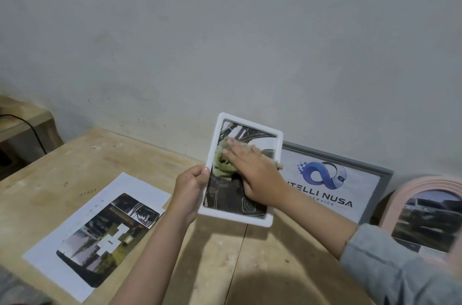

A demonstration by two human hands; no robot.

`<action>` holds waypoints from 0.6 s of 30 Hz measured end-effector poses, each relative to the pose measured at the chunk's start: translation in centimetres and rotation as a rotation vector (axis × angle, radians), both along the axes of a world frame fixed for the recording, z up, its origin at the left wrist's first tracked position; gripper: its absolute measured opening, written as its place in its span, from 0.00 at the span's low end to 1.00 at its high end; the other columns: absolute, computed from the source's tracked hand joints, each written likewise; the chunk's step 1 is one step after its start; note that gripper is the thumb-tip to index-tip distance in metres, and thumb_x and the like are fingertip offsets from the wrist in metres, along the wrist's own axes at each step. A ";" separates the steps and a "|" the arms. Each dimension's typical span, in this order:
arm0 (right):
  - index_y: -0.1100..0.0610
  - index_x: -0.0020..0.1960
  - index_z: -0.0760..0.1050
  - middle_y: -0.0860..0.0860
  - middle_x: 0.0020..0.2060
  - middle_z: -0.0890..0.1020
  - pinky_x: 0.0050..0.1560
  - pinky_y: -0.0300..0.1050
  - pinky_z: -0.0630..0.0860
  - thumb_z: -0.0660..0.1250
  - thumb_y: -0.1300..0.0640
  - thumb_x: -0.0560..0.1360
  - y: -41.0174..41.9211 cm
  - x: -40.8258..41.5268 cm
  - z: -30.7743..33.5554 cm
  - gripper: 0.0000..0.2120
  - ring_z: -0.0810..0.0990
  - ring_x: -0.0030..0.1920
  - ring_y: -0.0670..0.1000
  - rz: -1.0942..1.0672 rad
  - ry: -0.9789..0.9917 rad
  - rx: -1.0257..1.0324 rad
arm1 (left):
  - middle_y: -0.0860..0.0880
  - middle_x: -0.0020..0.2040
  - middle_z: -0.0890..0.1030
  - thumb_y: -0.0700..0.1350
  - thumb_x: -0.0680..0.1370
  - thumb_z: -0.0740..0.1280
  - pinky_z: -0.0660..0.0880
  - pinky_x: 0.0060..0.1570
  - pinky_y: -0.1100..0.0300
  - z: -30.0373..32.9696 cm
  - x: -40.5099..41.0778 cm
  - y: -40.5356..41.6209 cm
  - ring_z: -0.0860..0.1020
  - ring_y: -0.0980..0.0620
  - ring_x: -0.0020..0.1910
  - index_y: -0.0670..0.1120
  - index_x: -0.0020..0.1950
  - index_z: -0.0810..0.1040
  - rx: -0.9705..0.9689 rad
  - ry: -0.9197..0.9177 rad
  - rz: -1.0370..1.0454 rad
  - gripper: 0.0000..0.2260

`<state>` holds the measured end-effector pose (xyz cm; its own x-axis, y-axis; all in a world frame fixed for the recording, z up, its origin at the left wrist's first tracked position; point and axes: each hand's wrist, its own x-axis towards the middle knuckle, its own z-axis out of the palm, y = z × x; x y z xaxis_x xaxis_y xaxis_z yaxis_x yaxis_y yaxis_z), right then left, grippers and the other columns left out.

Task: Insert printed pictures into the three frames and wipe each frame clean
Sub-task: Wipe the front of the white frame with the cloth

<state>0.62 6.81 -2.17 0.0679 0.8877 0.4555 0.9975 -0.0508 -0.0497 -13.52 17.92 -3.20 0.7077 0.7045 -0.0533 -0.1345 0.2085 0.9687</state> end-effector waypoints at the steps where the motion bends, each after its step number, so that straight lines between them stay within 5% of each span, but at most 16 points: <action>1: 0.61 0.71 0.64 0.59 0.72 0.64 0.69 0.59 0.56 0.62 0.73 0.60 -0.4 -0.6 -0.6 0.39 0.62 0.73 0.56 0.034 0.015 -0.005 | 0.40 0.39 0.75 0.37 0.79 0.60 0.71 0.42 0.55 -0.1 -0.2 0.3 0.73 0.46 0.40 0.31 0.43 0.75 -0.030 0.015 0.006 0.11; 4: 0.59 0.69 0.69 0.58 0.70 0.69 0.69 0.56 0.58 0.60 0.71 0.63 -1.3 -2.3 -1.9 0.34 0.66 0.71 0.55 0.119 0.081 -0.037 | 0.39 0.41 0.77 0.37 0.80 0.59 0.71 0.47 0.50 -0.5 -0.3 0.5 0.74 0.46 0.41 0.35 0.42 0.76 -0.075 0.056 -0.009 0.10; 8: 0.57 0.63 0.74 0.52 0.63 0.77 0.64 0.50 0.72 0.61 0.70 0.67 -2.2 -4.0 -2.9 0.25 0.73 0.65 0.50 0.257 0.263 -0.061 | 0.44 0.34 0.67 0.39 0.80 0.61 0.64 0.36 0.56 -1.0 0.0 0.9 0.65 0.50 0.35 0.37 0.35 0.69 -0.081 0.050 0.022 0.13; 11: 0.57 0.60 0.75 0.47 0.50 0.82 0.54 0.44 0.76 0.58 0.63 0.73 -2.7 -4.7 -1.9 0.17 0.79 0.52 0.45 0.190 0.583 -0.205 | 0.41 0.36 0.72 0.40 0.79 0.61 0.70 0.39 0.57 -1.0 0.0 0.8 0.70 0.47 0.35 0.31 0.39 0.71 -0.093 0.045 0.050 0.13; 14: 0.56 0.54 0.77 0.47 0.46 0.81 0.56 0.44 0.74 0.58 0.57 0.75 -2.3 -3.4 0.4 0.12 0.79 0.49 0.45 0.144 0.932 -0.261 | 0.47 0.27 0.74 0.37 0.80 0.59 0.71 0.31 0.62 -1.5 0.0 0.8 0.72 0.52 0.27 0.44 0.30 0.74 -0.108 0.060 0.039 0.19; 16: 0.52 0.57 0.77 0.45 0.49 0.81 0.57 0.38 0.72 0.58 0.57 0.75 -1.9 -2.2 2.1 0.14 0.78 0.52 0.41 0.078 0.933 -0.118 | 0.48 0.28 0.75 0.36 0.80 0.59 0.70 0.33 0.60 -1.3 0.0 0.6 0.72 0.51 0.29 0.45 0.30 0.75 -0.101 0.060 0.032 0.18; 18: 0.55 0.62 0.75 0.42 0.48 0.80 0.51 0.30 0.70 0.58 0.59 0.74 -1.6 -0.8 3.6 0.18 0.76 0.49 0.33 -0.017 0.736 0.099 | 0.49 0.28 0.76 0.36 0.80 0.58 0.70 0.32 0.61 -0.9 0.0 0.5 0.73 0.53 0.28 0.40 0.33 0.73 -0.060 0.064 0.028 0.15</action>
<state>-0.20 5.25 1.47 0.3994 0.8411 0.3647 0.7038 -0.0264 -0.7099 -13.55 18.39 -4.07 0.6818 0.7178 -0.1407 -0.0794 0.2638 0.9613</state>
